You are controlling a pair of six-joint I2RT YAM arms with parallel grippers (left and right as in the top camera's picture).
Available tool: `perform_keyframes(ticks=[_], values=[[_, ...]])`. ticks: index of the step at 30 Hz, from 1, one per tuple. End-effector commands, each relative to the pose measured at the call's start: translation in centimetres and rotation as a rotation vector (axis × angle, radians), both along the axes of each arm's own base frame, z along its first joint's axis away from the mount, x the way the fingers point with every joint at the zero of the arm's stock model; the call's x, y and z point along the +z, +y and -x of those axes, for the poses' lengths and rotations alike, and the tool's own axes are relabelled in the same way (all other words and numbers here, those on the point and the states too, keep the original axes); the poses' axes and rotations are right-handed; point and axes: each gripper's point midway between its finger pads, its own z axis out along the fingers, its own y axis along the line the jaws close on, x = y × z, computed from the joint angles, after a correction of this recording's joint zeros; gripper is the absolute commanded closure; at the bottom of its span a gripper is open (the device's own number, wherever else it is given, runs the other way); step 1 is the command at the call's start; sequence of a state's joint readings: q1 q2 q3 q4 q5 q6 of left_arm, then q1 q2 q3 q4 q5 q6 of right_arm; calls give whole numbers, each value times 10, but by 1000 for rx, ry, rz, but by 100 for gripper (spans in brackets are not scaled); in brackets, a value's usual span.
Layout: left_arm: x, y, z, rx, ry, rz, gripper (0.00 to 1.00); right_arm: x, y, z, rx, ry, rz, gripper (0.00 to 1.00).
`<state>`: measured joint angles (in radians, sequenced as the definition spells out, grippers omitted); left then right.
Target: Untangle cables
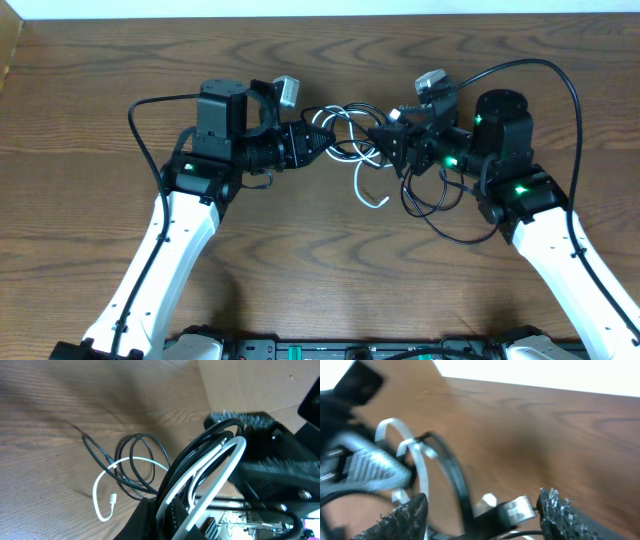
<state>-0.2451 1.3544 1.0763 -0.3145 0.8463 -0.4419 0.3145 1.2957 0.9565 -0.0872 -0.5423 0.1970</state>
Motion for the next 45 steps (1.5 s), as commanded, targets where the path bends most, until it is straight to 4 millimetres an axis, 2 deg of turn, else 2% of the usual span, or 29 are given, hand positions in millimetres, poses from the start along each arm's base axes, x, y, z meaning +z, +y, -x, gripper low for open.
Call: perform_keyframes(ticks=[1, 3, 5, 7, 8, 10, 11, 12, 17, 26, 29, 33, 36, 38, 40, 43, 45], values=[[4, -8, 5, -24, -6, 4, 92, -4, -34, -32, -253, -53, 120, 30], [2, -11, 9, -35, 8, -1, 93, -6, -51, -43, -358, -68, 165, 25], [-1, -12, 13, -42, 22, -9, 92, -4, -54, -45, -374, -90, 182, 25], [-2, -13, 14, -53, 16, -16, 93, -1, -40, -39, -277, -117, 173, 30], [-2, -14, 15, -56, 12, -17, 92, 1, -26, -31, -184, -132, 159, 30], [-2, -14, 15, -57, 11, -17, 92, 3, -4, -15, -33, -141, 125, 29], [-2, -14, 15, -57, 11, -17, 93, 2, 13, 3, 82, -123, 90, 27], [-2, -14, 15, -57, 10, -17, 92, 1, 18, 9, 114, -111, 80, 26], [-7, -9, 9, -17, 3, -51, 92, -8, 25, 20, 171, -92, 104, 25], [-10, -3, 0, 21, -25, -94, 92, -7, 34, 35, 259, -74, 69, 26], [-11, 2, -8, 62, -48, -121, 92, -8, 37, 45, 307, -45, 48, 38], [4, -5, -13, 39, -113, -72, 93, -8, 40, 51, 341, -32, 30, 63], [18, -15, -8, -22, -153, -11, 93, -8, 40, 52, 340, -28, 31, 69], [25, -20, -4, -64, -166, 25, 93, -9, 39, 50, 329, -28, 38, 81], [26, -22, 0, -82, -160, 36, 93, -13, 34, 42, 278, -33, 68, 99], [20, -21, 4, -87, -122, 30, 93, -21, 16, 19, 125, -36, 145, 99], [9, -18, 8, -81, -82, -1, 93, -29, -6, -2, -65, -4, 195, 99]])
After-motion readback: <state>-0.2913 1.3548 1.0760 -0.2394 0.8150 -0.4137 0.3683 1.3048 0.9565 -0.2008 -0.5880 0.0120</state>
